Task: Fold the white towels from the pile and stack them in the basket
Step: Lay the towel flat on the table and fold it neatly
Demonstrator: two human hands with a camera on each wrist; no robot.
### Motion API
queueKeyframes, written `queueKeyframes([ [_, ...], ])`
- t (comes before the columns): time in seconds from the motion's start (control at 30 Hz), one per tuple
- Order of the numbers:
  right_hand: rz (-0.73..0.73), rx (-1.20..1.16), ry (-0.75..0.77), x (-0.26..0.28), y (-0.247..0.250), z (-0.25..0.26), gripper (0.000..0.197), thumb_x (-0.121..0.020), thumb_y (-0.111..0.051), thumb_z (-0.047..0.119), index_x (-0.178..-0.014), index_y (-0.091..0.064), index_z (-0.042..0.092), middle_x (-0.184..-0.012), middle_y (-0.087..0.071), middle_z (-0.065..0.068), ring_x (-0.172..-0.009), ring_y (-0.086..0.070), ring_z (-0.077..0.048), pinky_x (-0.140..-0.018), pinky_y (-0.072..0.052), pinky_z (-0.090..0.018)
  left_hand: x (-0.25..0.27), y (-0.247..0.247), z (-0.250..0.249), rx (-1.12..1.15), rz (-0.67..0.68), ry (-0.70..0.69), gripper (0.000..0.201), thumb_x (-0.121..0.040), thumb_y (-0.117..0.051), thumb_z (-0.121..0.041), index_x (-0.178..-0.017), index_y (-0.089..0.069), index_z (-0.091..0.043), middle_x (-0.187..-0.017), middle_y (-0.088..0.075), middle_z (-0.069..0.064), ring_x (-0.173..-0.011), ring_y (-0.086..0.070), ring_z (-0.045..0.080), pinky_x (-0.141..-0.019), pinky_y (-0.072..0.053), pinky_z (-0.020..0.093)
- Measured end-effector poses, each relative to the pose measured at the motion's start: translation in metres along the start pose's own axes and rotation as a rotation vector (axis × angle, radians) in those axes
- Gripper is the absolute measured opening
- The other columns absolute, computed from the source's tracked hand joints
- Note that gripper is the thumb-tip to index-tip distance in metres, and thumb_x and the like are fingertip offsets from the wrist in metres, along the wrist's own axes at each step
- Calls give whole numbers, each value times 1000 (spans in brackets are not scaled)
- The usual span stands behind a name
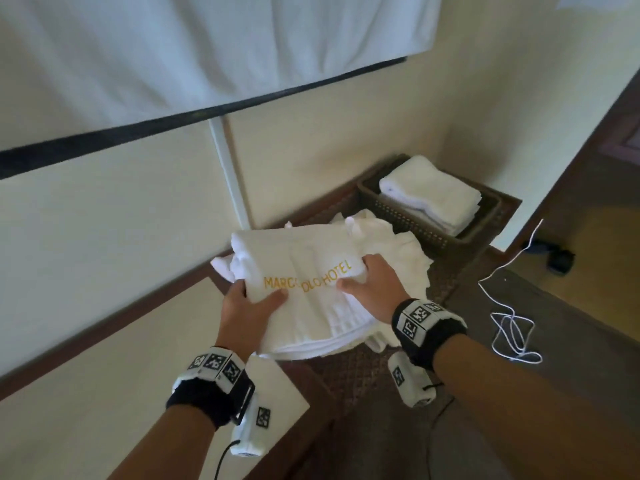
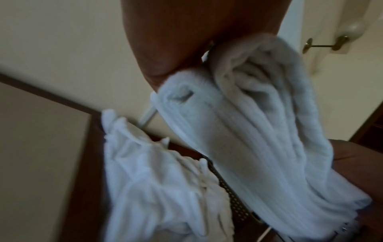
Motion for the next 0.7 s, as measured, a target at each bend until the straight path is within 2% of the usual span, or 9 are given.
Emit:
queueKeyframes([
  [0.07,-53,6,-29,-7,50,-30,42,-74,-77,44,-98,-56,17,-106,-56,-2,-93,-58,-19,-82,-50,-37,1,-57,-19,11,50,-26,39,-77,-86,-27,-106,-64,-13,-97,-72,0,-90,-68,16,-74,-54,28],
  [0.13,-100,35,-67,-9,98,-61,41,-77,-78,42,-97,-53,16,-106,-54,-3,-95,-55,-19,-81,-44,-35,3,-114,-36,22,105,-52,39,-77,-86,-28,-106,-64,-13,-97,-72,-1,-90,-68,15,-71,-52,26],
  [0.23,-155,89,-135,-7,165,-108,40,-81,-77,39,-96,-50,14,-103,-48,-3,-93,-50,-20,-76,-34,-29,4,-194,-56,52,212,-51,39,-78,-86,-26,-108,-66,-11,-98,-74,0,-90,-70,18,-70,-55,29],
  [0.4,-266,121,-261,-11,260,-185,50,-79,-76,47,-105,-55,9,-107,-53,-7,-97,-55,-23,-83,-44,-36,1,-321,-84,39,376,-65,40,-75,-87,-30,-105,-66,-13,-101,-73,1,-94,-70,22,-81,-59,43],
  [0.53,-316,107,-329,-28,312,-237,57,-71,-73,61,-105,-57,19,-107,-60,-2,-95,-59,-20,-86,-51,-43,-11,-404,-97,65,454,-73,38,-77,-86,-26,-106,-66,-13,-102,-73,0,-94,-70,19,-79,-58,38],
  [0.6,-335,124,-352,-47,336,-260,51,-76,-74,55,-104,-56,17,-106,-58,-3,-94,-58,-20,-85,-51,-42,-23,-447,-100,66,472,-85,43,-75,-87,-30,-108,-66,-13,-102,-73,-2,-93,-69,16,-77,-58,34],
  [0.7,-335,169,-361,-83,368,-284,44,-79,-75,49,-101,-54,17,-102,-55,-2,-91,-56,-19,-78,-47,-35,-45,-501,-104,71,467,-95,38,-77,-86,-24,-108,-67,-13,-99,-72,-6,-90,-69,8,-68,-54,20],
])
Point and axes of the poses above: each hand's wrist, its own x-axis away from the middle knuckle, its own y-axis out of the back of the hand, z = x × y, the point moved 3 cm from there along -x, towards the middle knuckle
